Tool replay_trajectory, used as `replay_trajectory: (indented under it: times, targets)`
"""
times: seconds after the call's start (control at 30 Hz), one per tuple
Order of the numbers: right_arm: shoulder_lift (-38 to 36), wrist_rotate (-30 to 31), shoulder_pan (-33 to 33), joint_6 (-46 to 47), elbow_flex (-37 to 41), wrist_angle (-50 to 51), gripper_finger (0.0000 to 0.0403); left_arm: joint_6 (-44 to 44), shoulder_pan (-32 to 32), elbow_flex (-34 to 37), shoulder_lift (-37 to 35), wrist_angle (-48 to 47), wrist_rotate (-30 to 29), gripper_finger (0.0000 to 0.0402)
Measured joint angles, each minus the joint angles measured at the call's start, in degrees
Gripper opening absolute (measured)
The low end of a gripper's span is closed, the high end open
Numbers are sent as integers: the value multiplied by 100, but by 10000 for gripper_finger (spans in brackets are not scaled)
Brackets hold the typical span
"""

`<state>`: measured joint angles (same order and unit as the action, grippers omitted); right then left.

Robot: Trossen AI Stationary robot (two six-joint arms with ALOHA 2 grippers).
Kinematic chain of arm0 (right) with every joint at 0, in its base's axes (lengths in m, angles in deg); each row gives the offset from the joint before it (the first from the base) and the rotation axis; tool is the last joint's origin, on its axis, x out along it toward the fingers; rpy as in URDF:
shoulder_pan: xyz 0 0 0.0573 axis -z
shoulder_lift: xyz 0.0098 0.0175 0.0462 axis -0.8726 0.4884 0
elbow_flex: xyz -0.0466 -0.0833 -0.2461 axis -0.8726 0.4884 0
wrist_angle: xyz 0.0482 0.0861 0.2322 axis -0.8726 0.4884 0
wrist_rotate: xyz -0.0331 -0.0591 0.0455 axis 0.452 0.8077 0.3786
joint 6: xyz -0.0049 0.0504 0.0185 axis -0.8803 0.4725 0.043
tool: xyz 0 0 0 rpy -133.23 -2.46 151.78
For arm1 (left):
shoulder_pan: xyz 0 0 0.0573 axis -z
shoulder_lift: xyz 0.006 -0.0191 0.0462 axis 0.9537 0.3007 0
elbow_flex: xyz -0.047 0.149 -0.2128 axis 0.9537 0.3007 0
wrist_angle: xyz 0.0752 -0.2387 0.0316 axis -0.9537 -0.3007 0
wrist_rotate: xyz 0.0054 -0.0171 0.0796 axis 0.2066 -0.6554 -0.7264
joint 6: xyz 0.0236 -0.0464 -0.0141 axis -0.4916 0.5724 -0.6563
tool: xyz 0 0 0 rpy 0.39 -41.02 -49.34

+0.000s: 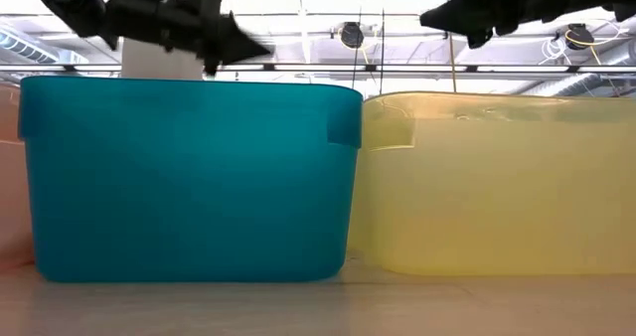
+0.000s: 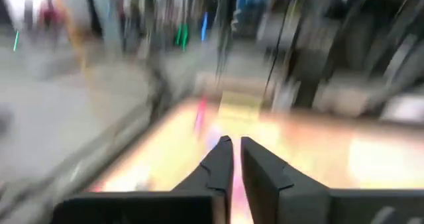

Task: Pick & Place Markers
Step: Put the yellow pen into the transparent bin

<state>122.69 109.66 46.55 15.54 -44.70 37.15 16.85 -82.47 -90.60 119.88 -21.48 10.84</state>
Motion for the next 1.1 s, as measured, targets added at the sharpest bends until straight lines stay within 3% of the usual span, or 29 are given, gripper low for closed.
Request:
replay_trajectory:
  times: [0.07,0.2,0.3,0.37,0.5,0.6,0.7,1.1]
  targets:
    - [3,-4,-1,-310,0,7,4,205,137,-366,-64,-1609,-600,70]
    - [-1,36,2,-996,-2,-163,4,1505,371,-1440,59,-4583,-1762,149]
    - [1,172,62,-1429,-2,-478,4,2621,441,-2026,236,-5895,-1585,203]
    - [-24,451,135,-1544,-2,-680,4,3158,497,-2259,377,-6245,-1223,226]
    - [-153,965,265,-1588,-7,-653,4,3424,698,-2285,826,-6539,-870,242]
    - [-245,1064,306,-1557,-7,-596,4,4530,706,-2278,1277,-6863,-536,243]
    - [-274,1064,315,-1598,-7,-627,4,5289,630,-2278,1759,-7007,-475,244]
    - [-270,1062,315,-1673,-7,-706,4,6538,278,-2278,2947,-6985,-407,244]
